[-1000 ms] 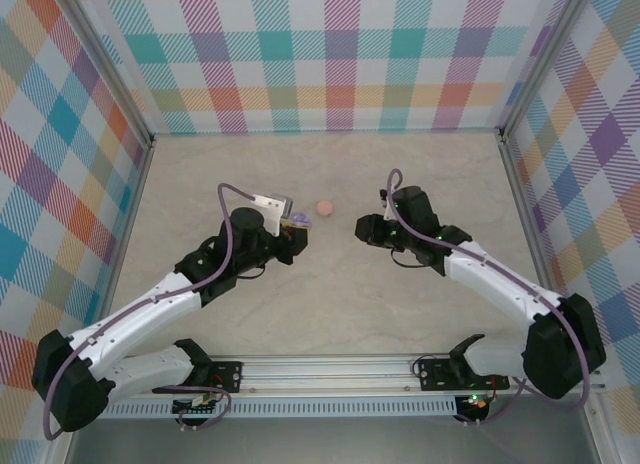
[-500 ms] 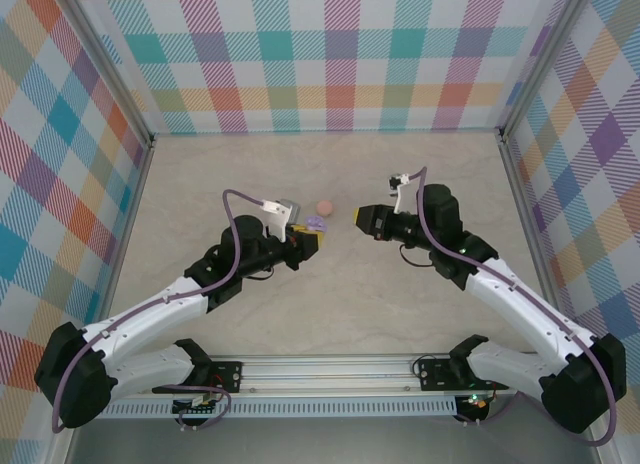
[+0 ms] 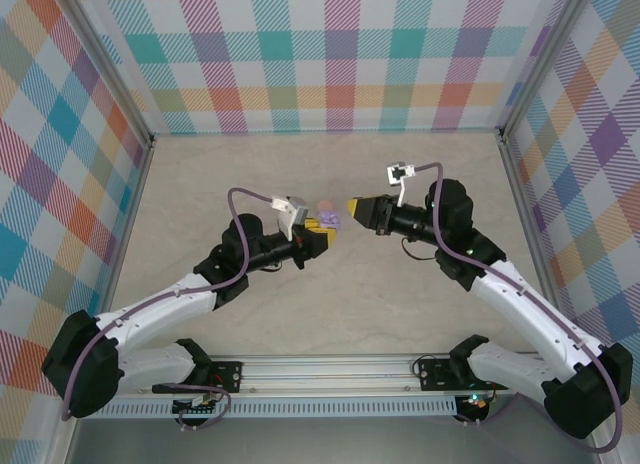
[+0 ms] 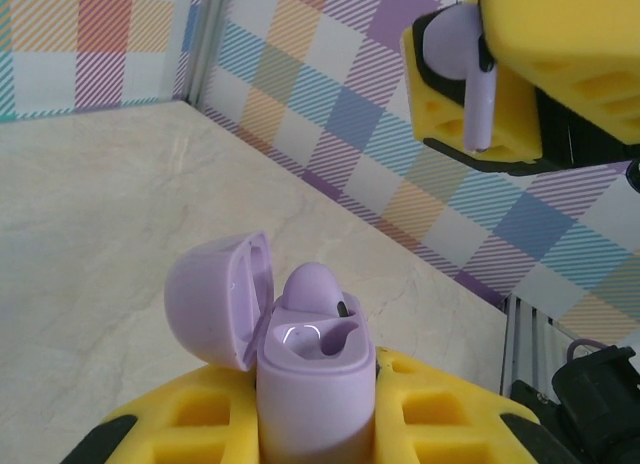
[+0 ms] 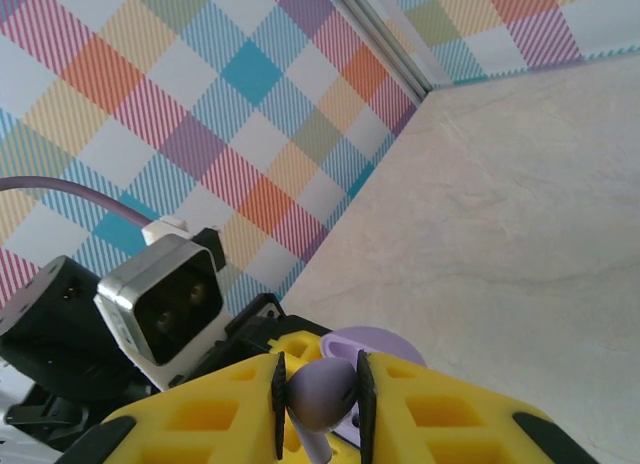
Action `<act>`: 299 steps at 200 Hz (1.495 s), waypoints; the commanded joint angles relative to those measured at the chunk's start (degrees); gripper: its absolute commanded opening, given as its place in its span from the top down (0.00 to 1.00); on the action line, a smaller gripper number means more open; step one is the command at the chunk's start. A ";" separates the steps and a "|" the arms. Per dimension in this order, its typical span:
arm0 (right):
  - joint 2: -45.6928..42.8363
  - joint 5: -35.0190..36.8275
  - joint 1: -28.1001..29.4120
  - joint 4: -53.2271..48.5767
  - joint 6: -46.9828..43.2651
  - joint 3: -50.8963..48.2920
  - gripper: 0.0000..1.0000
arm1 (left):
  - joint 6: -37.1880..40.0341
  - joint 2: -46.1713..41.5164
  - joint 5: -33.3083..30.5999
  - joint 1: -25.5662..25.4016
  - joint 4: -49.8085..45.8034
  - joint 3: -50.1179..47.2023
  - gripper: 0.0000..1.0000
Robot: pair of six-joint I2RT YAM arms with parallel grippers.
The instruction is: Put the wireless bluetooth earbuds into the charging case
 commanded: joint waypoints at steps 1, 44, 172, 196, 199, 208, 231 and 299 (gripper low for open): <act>-1.11 -2.17 0.84 3.20 -1.95 2.61 0.74 | 1.23 0.53 3.17 -0.96 6.63 0.96 1.00; -0.78 -0.85 3.05 1.91 -4.08 4.01 0.74 | 1.16 0.74 4.23 -0.94 8.10 1.80 1.00; 1.88 4.39 8.16 -2.25 -9.45 7.75 0.74 | 1.86 -3.48 6.02 -1.98 6.64 3.79 1.00; 1.79 4.95 8.32 -2.81 -9.97 7.86 0.74 | 2.06 -4.35 5.76 -2.02 6.47 3.54 1.00; 1.79 4.90 8.33 -2.83 -9.97 7.91 0.74 | 2.08 -4.40 5.75 -2.08 6.51 3.49 1.00; 1.79 4.89 8.40 -2.99 -10.02 7.95 0.74 | 2.17 -4.61 5.67 -2.07 6.40 3.52 1.00; 1.97 4.76 8.51 -3.08 -10.07 8.10 0.74 | 2.14 -4.74 5.58 -2.09 6.25 3.55 1.00; 2.23 4.37 8.95 -3.25 -10.24 7.93 0.74 | 1.49 -5.22 4.17 -2.02 6.08 3.86 1.00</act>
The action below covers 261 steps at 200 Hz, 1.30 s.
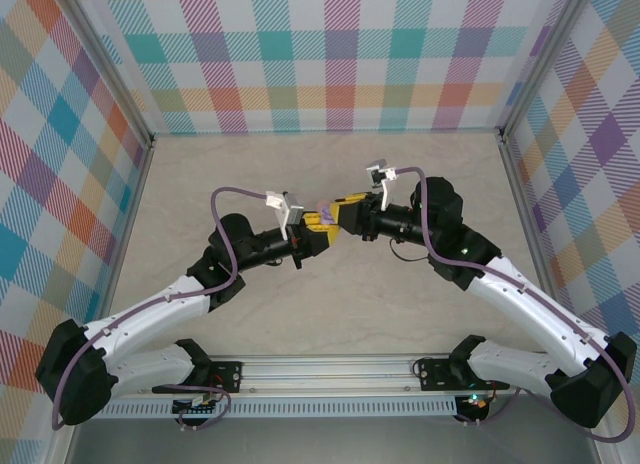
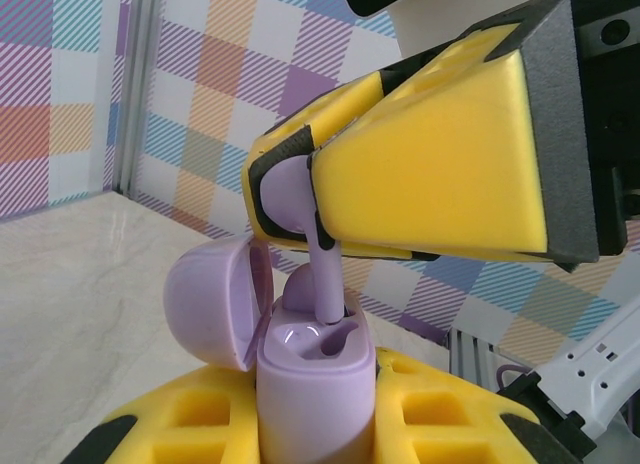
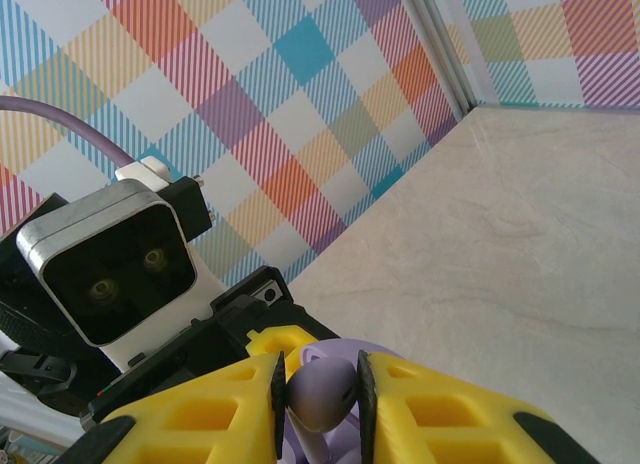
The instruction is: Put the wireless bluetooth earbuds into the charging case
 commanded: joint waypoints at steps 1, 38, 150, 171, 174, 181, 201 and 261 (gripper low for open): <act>0.37 -0.05 0.49 0.34 -1.04 1.86 0.74 | 0.65 -1.57 -0.62 -0.90 1.23 1.97 1.00; 0.55 0.04 0.75 0.13 -1.04 1.77 0.74 | 0.46 -2.07 -1.60 -0.92 1.01 1.97 1.00; 1.17 2.71 1.63 0.74 -0.80 1.94 0.74 | 0.16 -1.05 -2.07 -0.92 0.10 2.30 1.00; 1.08 3.50 1.65 0.74 -0.86 1.86 0.74 | 0.16 -0.50 -1.89 -0.96 -0.74 2.65 1.00; 1.10 3.61 1.71 0.78 -0.87 1.86 0.74 | 0.13 -0.42 -1.90 -0.96 -0.81 2.67 1.00; 1.08 3.64 1.72 0.80 -0.86 1.85 0.74 | 0.13 -0.25 -2.02 -0.97 -1.04 2.61 1.00; 1.15 3.73 1.72 0.97 -0.86 1.94 0.74 | -0.04 0.09 -2.02 -0.98 -1.14 2.72 1.00; -0.03 7.50 1.72 -0.44 -0.94 1.33 0.74 | 0.28 -0.19 -5.57 -1.15 -5.95 3.57 1.00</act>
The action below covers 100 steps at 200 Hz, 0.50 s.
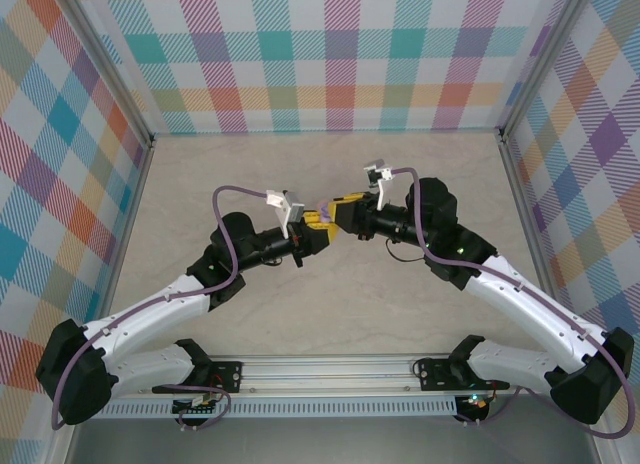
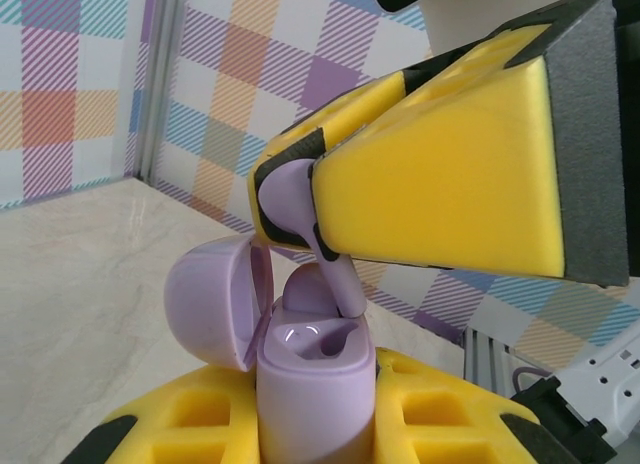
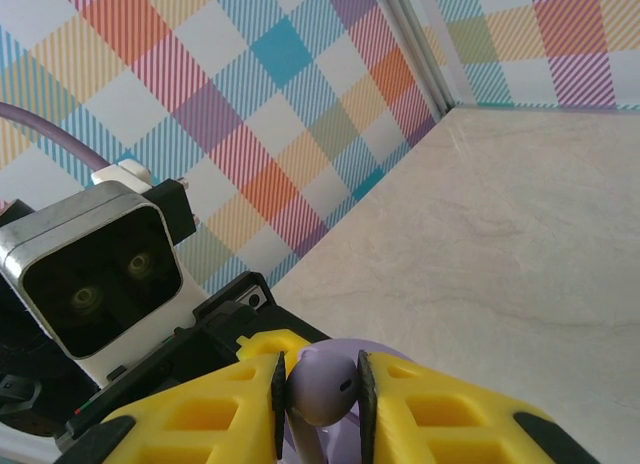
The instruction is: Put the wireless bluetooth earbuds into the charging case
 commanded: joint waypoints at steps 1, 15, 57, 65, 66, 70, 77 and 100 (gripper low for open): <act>-1.05 3.07 0.28 -0.31 -0.92 1.07 0.74 | 0.34 -0.39 -2.84 -1.03 -3.19 2.87 1.00; -1.74 4.11 0.28 -1.34 -1.25 1.07 0.74 | 1.36 -0.17 -3.87 -1.10 -6.74 3.74 1.00; -2.50 10.55 0.29 -8.50 -1.67 1.33 0.74 | 2.31 -1.18 -11.54 -1.06 -15.26 4.19 1.00; -2.29 12.64 0.26 -11.24 -1.71 1.42 0.74 | 2.62 -1.76 -13.79 -1.04 -17.43 4.31 1.00; -2.27 12.84 0.27 -11.53 -1.76 1.42 0.74 | 2.67 -1.85 -14.05 -0.98 -17.65 4.29 1.00; -2.14 13.67 0.22 -12.74 -1.83 1.30 0.74 | 2.84 -2.21 -14.84 -1.01 -18.49 4.26 1.00; -1.93 15.05 0.24 -14.51 -1.62 0.96 0.74 | 3.07 -2.93 -16.11 -1.09 -19.80 4.05 1.00; -0.42 18.60 0.02 -19.15 0.10 -0.77 0.74 | 3.44 -5.10 -17.91 -1.06 -23.33 4.14 1.00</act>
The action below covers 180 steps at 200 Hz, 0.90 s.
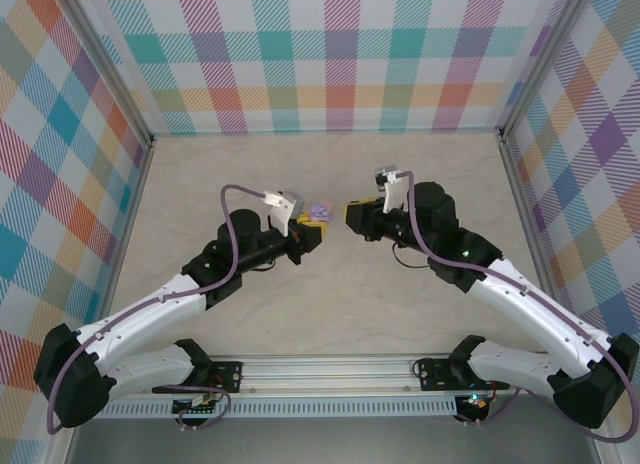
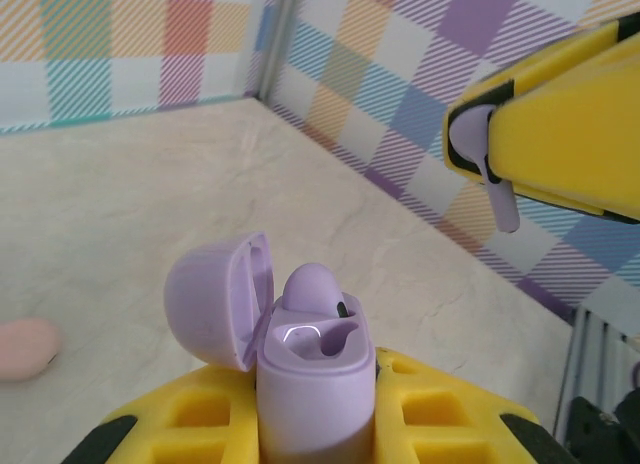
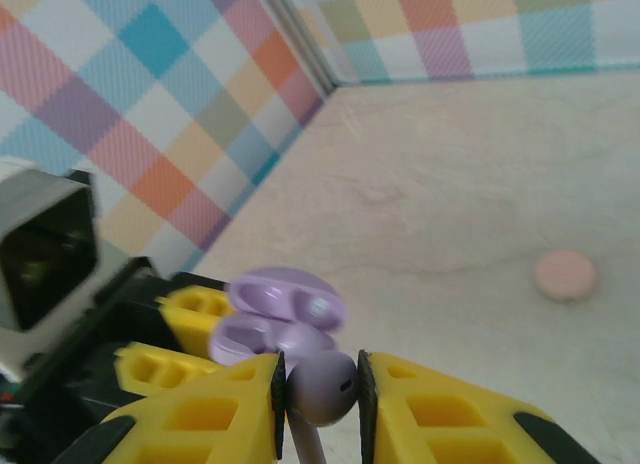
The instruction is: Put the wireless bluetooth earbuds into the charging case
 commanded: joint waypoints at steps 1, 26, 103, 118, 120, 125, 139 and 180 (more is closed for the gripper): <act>1.27 6.44 0.02 -7.90 0.66 -0.88 0.74 | 1.68 -3.49 -4.63 -1.01 -5.66 1.58 1.00; 3.90 9.48 -0.50 -9.98 3.28 -4.34 0.74 | 2.20 -5.93 -5.93 -1.00 -8.51 1.45 1.00; 20.00 11.27 -1.62 -4.09 9.02 -11.98 0.74 | 2.29 -8.49 -5.96 -0.99 -10.26 0.99 1.00; 23.79 11.03 -1.74 -3.18 9.40 -11.74 0.73 | 2.21 -8.49 -5.85 -0.99 -10.25 0.95 1.00; 24.21 11.01 -1.74 -3.02 9.41 -11.77 0.73 | 2.25 -8.49 -5.86 -0.96 -10.26 0.91 1.00; 25.34 10.93 -1.74 -2.57 9.56 -11.78 0.73 | 2.21 -8.49 -5.83 -0.95 -10.23 0.94 1.00; 28.38 10.56 -1.92 -1.21 9.75 -11.48 0.73 | 2.16 -8.51 -5.78 -0.95 -10.01 0.85 1.00; 34.32 10.48 -2.01 -1.30 9.77 -9.11 0.73 | 2.25 -8.59 -5.53 -0.96 -10.10 0.85 1.00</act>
